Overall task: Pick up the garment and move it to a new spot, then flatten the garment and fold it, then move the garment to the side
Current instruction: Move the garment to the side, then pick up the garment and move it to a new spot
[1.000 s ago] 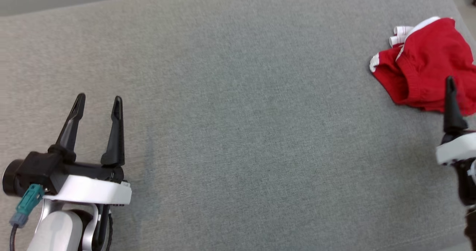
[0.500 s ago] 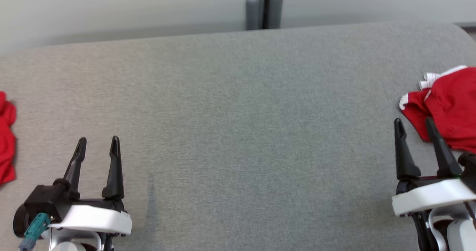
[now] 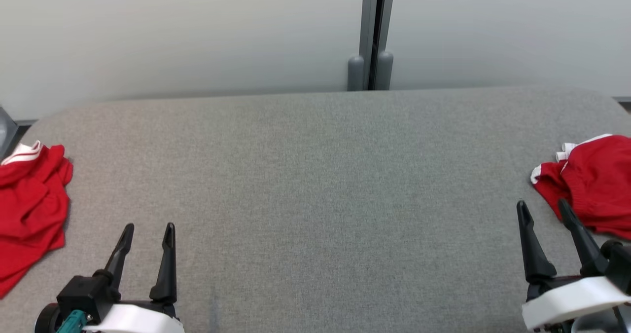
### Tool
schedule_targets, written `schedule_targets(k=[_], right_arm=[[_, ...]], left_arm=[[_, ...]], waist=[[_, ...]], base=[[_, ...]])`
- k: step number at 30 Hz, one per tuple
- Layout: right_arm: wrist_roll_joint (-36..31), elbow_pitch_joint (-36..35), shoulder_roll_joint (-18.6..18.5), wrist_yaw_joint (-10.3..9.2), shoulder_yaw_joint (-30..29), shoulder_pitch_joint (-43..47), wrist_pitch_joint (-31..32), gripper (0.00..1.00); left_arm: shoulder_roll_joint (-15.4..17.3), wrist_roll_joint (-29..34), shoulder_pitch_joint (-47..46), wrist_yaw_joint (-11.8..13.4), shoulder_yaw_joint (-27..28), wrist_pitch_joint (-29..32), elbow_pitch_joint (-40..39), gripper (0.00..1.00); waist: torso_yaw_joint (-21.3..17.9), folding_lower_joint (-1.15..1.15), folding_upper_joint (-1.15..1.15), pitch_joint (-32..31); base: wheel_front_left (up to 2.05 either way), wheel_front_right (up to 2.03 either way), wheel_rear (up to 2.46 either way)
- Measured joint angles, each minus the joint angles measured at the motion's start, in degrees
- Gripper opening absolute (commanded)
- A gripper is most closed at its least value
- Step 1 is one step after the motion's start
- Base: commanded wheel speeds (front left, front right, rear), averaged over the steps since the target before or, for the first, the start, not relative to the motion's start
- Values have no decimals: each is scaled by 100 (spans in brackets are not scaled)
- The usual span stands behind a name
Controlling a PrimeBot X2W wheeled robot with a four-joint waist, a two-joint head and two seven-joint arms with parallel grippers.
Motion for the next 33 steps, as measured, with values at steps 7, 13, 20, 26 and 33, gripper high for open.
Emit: schedule_targets(k=[7, 13, 20, 26, 33], right_arm=[[-13, -176, 2, 0, -54, 216, 122, 100], [-34, -330, 2, 0, -111, 325, 196, 100], [-32, -410, 3, 0, -127, 383, 216, 100], [-16, -436, 4, 0, -127, 399, 216, 100], [-1, -437, 4, 0, -133, 408, 212, 100]], left_arm=[[24, 0, 113, 19, -59, 48, -19, 100], [66, 0, 198, 24, -81, 76, -49, 100], [109, -2, 198, 32, -99, 100, -77, 100], [116, -19, 181, 32, -113, 100, -71, 100], [133, -21, 148, 32, -141, 99, -37, 100]], waist=[[-1, 0, 0, -234], [-18, 0, 0, -293], [-15, 0, 0, -266], [-1, 0, 0, -235], [18, 0, 0, -200]], base=[[0, 0, 0], [0, 0, 0], [0, 0, 0], [0, 0, 0], [0, 0, 0]])
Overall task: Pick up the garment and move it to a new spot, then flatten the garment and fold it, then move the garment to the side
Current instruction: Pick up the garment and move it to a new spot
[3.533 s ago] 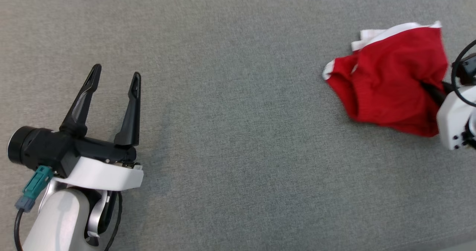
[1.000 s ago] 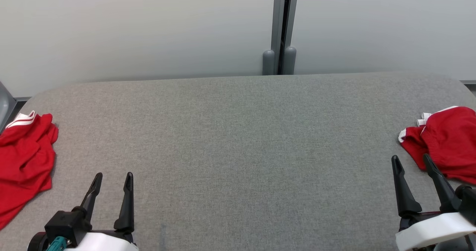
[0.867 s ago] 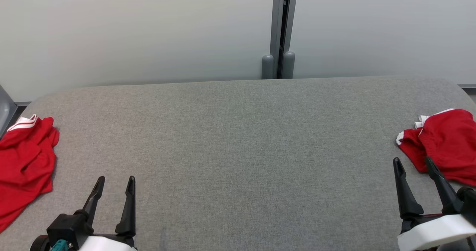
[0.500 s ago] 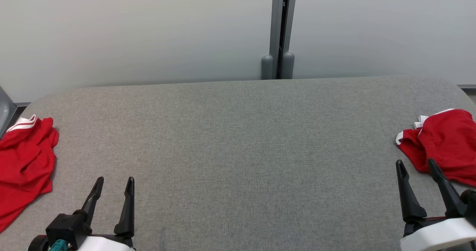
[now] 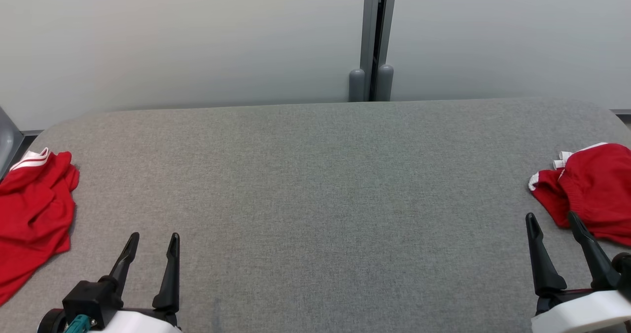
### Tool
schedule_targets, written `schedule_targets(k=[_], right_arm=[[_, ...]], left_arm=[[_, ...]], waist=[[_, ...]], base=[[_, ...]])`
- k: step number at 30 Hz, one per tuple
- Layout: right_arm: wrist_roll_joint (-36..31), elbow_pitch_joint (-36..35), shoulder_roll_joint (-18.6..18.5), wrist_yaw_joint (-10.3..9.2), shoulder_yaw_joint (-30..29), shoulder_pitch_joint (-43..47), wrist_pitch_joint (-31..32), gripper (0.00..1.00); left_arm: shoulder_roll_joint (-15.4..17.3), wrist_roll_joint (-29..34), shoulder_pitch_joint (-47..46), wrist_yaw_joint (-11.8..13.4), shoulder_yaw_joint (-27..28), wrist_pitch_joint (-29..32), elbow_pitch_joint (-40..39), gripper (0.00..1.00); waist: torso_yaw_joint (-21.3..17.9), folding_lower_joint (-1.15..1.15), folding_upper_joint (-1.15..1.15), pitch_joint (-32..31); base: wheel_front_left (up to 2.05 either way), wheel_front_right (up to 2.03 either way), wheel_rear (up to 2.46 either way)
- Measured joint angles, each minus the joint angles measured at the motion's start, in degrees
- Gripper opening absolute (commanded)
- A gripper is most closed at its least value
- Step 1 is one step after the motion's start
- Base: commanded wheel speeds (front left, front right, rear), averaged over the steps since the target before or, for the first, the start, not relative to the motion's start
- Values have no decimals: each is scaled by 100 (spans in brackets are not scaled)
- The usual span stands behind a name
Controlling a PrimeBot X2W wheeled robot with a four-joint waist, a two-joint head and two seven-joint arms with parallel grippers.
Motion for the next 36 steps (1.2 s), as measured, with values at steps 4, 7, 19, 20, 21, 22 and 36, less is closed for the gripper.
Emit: schedule_targets(k=[4, 7, 19, 20, 21, 22, 36], right_arm=[[16, -7, 1, 0, -23, 28, -1, 100], [48, -34, 1, 0, -52, 38, -15, 100], [2, -232, 4, 0, 81, 27, 78, 100], [2, -230, 5, 0, 120, 20, 82, 100], [23, -224, 4, 0, 159, 9, 83, 100], [48, -213, 5, 0, 199, 3, 83, 100], [102, -9, 8, 0, 577, -167, 88, 100]], left_arm=[[0, -4, -92, -1, -30, -7, 15, 100], [-32, -20, -151, -11, -52, -30, 24, 100], [-40, -111, -547, -59, 75, -180, 22, 100], [-30, -112, -549, -60, 87, -187, 24, 100], [-32, -115, -547, -62, 87, -193, 22, 100], [-27, -114, -549, -69, 80, -196, 20, 100], [0, -110, -432, -12, 76, -254, -79, 100]], waist=[[40, 0, 0, 25], [128, 0, 0, 58], [1052, 0, 0, 156], [1160, 0, 0, 154], [1273, 0, 0, 150], [1383, 0, 0, 143], [2468, 0, 0, 91]], base=[[0, 0, 0], [0, 0, 0], [0, 0, 0], [0, 0, 0], [0, 0, 0], [0, 0, 0], [0, 0, 0]])
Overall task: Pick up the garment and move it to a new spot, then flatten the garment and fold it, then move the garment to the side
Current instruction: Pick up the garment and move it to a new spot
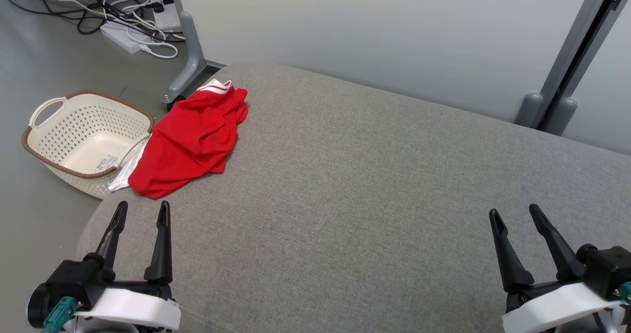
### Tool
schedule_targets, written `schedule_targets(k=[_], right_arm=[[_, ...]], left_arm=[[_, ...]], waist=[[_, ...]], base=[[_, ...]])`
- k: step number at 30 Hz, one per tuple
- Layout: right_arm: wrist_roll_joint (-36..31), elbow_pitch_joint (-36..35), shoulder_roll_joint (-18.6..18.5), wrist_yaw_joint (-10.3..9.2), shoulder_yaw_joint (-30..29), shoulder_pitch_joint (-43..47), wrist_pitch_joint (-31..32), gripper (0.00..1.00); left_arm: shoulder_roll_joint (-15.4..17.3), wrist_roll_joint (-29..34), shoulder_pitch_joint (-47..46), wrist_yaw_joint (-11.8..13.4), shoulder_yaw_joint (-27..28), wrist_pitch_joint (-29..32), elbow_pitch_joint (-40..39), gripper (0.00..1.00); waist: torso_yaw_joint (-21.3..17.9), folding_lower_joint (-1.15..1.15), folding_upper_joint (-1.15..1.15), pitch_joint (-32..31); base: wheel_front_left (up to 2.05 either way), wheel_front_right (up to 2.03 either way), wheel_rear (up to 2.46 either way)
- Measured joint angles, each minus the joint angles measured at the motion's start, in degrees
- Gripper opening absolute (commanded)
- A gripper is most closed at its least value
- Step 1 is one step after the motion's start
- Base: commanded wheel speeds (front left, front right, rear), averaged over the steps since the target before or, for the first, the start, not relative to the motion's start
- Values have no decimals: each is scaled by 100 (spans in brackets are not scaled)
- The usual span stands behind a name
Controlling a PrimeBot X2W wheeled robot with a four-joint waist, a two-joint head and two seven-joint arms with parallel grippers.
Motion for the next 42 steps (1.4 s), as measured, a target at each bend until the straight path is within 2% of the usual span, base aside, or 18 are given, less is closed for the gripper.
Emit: schedule_targets(k=[16, 26, 31, 42], right_arm=[[-54, 85, -1, 0, 15, -170, 3, 100], [-160, -60, -100, 0, 152, -514, 154, 100], [-203, -137, -179, 0, 248, -797, 214, 100], [-314, -250, -353, 0, 456, -1363, 212, 100]], left_arm=[[5, -10, -199, 54, 3, 2, -35, 100], [144, -163, -1444, -79, 426, -56, 91, 100], [276, -393, -2237, -305, 609, 0, 989, 100], [360, -982, -3363, -869, 765, 380, 4417, 100]], waist=[[-29, 0, 0, 84], [-287, 0, 0, 498], [-524, 0, 0, 867], [-1149, 0, 0, 1688]], base=[[0, 0, 0], [0, 0, 0], [0, 0, 0], [0, 0, 0]])
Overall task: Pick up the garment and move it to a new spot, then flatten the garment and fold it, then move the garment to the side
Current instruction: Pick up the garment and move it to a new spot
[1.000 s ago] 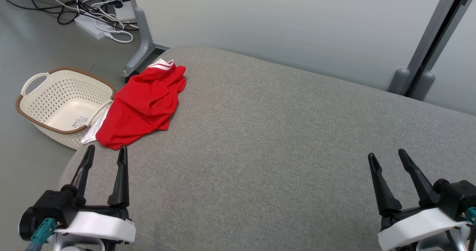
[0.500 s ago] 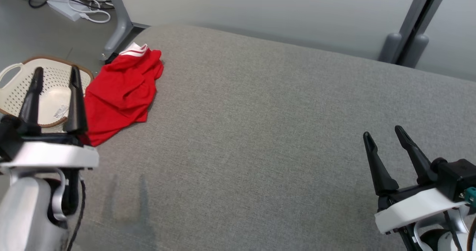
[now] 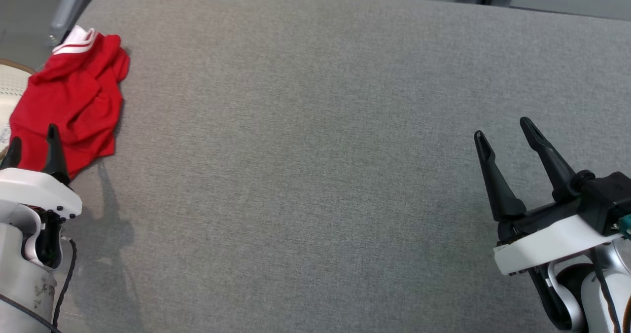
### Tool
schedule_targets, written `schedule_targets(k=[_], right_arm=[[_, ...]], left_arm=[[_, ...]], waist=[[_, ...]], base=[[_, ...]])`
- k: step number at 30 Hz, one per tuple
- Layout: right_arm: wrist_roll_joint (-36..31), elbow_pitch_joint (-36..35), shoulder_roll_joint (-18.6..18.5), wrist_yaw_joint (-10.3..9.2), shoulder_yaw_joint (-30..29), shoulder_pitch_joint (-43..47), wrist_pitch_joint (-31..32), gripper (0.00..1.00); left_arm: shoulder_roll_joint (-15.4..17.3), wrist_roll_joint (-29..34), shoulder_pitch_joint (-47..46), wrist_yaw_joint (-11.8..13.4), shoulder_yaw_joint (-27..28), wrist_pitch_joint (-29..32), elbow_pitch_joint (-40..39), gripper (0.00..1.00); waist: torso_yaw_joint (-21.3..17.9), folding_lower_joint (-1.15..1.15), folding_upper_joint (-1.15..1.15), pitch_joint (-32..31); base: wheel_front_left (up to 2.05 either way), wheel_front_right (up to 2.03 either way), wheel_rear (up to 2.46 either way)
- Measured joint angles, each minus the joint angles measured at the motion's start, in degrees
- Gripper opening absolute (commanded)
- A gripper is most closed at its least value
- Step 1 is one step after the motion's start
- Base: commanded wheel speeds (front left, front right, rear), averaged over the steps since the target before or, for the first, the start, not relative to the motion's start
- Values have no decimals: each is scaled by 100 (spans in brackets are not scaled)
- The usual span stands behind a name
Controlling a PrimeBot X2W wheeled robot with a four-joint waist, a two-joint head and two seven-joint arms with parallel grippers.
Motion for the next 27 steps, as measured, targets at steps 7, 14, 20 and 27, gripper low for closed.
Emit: schedule_targets(k=[7, 14, 20, 27], right_arm=[[-105, -177, -114, 0, 26, -243, 11, 100], [-178, -288, -186, 0, 31, -348, 55, 100], [-219, -355, -255, 0, 32, -393, 23, 100], [-225, -387, -246, 0, -89, -367, -42, 100]], left_arm=[[16, -204, -544, -268, 42, 120, 1361, 100], [63, -378, -922, -407, 60, 342, 2097, 78], [320, -352, -1014, -446, 40, -115, 2283, 0], [602, -174, -1085, -372, 18, -449, 2220, 0]], waist=[[-290, 0, 0, 470], [-502, 0, 0, 752], [-636, 0, 0, 719], [-697, 0, 0, 532]], base=[[0, 0, 0], [0, 0, 0], [0, 0, 0], [0, 0, 0]])
